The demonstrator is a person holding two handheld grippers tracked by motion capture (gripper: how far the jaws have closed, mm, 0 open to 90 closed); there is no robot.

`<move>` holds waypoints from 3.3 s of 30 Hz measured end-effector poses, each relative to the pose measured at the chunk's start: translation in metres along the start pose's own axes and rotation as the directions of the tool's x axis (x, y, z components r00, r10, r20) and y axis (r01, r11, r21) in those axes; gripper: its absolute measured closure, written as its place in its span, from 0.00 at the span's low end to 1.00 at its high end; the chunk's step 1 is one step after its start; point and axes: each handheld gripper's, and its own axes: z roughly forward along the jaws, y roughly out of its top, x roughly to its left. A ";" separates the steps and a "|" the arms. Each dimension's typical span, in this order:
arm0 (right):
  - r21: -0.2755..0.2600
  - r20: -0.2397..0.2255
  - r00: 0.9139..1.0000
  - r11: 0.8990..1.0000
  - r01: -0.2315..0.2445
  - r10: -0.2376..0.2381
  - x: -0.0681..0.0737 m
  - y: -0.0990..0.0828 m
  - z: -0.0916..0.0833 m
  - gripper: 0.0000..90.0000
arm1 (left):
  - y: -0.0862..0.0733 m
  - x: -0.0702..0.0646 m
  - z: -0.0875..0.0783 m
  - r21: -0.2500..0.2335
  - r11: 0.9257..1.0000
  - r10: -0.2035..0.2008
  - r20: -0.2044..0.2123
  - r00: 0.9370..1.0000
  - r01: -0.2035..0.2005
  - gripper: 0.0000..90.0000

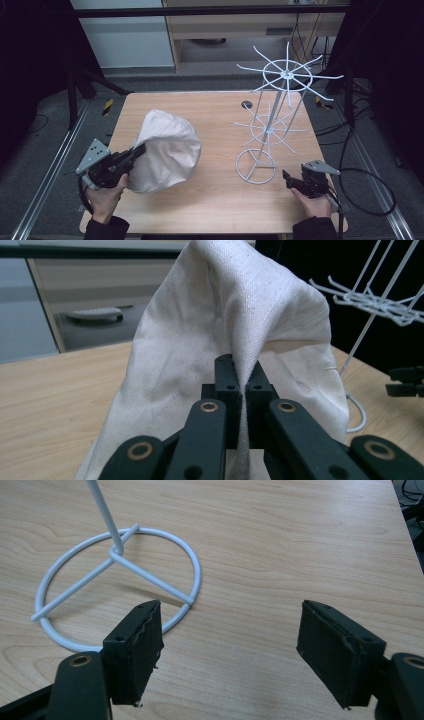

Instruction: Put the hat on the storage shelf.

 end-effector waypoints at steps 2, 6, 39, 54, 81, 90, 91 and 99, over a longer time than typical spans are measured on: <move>0.001 0.000 1.000 1.000 -0.001 0.001 0.000 0.000 0.000 0.29 | 0.003 -0.001 -0.005 -0.022 1.000 0.000 0.003 1.000 0.000 0.98; -0.003 0.000 1.000 1.000 -0.001 0.001 0.000 0.000 0.000 0.29 | 0.007 -0.002 -0.012 -0.063 0.998 -0.008 0.007 1.000 0.008 0.98; -0.048 0.001 1.000 0.999 0.021 -0.021 0.002 -0.002 -0.003 0.27 | 0.045 -0.020 -0.020 -0.297 0.953 -0.030 0.075 0.997 0.051 0.98; -0.049 0.005 1.000 0.999 0.024 -0.024 0.001 -0.002 -0.002 0.27 | 0.056 -0.032 -0.011 -0.371 0.925 -0.032 0.133 0.991 0.080 0.98; -0.047 0.001 1.000 0.999 0.021 -0.021 0.000 -0.002 -0.002 0.27 | 0.090 -0.061 -0.008 -0.465 0.875 -0.019 0.242 0.970 0.133 0.98; -0.052 -0.003 1.000 0.999 0.016 -0.016 0.001 -0.002 -0.002 0.27 | 0.100 -0.071 -0.003 -0.474 0.870 -0.007 0.265 0.964 0.137 0.98; -0.050 -0.004 1.000 0.999 0.013 -0.014 0.001 -0.002 -0.002 0.27 | 0.101 -0.071 -0.003 -0.476 0.868 -0.008 0.268 0.963 0.140 0.98; -0.051 -0.008 1.000 0.999 0.012 -0.013 0.002 -0.002 -0.001 0.26 | 0.110 -0.080 -0.002 -0.491 0.859 0.000 0.286 0.958 0.146 0.98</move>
